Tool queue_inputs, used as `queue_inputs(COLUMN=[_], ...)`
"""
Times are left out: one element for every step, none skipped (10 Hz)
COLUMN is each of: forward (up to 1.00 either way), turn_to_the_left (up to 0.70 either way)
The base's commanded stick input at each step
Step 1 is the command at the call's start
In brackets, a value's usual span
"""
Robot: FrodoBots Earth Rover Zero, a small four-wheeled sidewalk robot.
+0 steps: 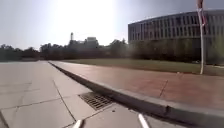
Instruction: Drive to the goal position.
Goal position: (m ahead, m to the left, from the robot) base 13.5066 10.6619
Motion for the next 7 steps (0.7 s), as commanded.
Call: queue_inputs(forward=[0.00, 0.00, 0.00, 0.00, 0.00, 0.02, 0.24], turn_to_the_left=[0.70, 0.70, 0.70, 0.70, 0.70, 0.70, 0.59])
